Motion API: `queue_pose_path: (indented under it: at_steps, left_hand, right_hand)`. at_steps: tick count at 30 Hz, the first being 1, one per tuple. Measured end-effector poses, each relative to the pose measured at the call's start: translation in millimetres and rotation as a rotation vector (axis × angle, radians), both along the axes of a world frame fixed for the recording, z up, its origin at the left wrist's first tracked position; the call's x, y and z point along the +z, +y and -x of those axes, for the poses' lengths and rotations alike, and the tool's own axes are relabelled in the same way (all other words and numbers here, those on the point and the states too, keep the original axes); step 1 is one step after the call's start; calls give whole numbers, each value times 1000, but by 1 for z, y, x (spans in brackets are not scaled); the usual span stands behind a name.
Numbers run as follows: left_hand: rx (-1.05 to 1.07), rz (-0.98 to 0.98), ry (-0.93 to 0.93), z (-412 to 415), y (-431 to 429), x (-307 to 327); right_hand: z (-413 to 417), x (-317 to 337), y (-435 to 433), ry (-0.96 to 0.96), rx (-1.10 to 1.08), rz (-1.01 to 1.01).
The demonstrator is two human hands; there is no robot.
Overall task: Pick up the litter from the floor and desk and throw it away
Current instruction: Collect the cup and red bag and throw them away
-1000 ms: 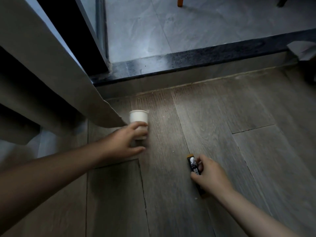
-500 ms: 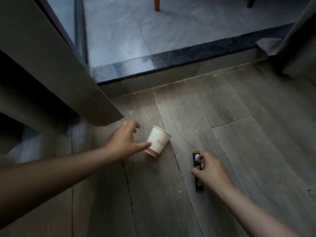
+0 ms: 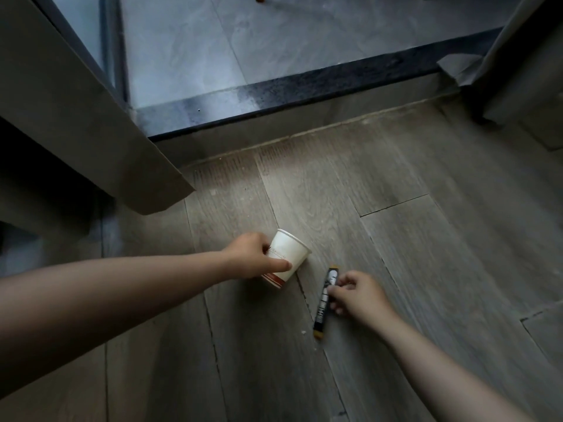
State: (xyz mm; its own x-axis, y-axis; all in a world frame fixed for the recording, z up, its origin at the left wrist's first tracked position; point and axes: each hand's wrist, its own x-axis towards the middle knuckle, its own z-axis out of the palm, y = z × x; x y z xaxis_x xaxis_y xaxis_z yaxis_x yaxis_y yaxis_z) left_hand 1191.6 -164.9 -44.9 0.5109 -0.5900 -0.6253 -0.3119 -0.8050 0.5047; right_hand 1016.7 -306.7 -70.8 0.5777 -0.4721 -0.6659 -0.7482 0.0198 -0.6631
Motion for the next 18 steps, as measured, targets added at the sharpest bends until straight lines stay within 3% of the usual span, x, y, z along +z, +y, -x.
queue_pose_path:
  at_steps: [2,3,12,18]
  left_hand:
    - [-12,-6,-38,-1,5,0]
    - [-8,-6,-53,-1,8,0]
    - [287,5,-239,44,-9,-8]
    - [189,7,-317,68,-21,-19]
  right_hand:
    - [-5,5,5,-69,-110,-288]
    - [-5,5,5,-78,-104,-310]
    - [19,-6,-14,-77,-198,-64]
    - [31,-12,-23,-93,-287,-94]
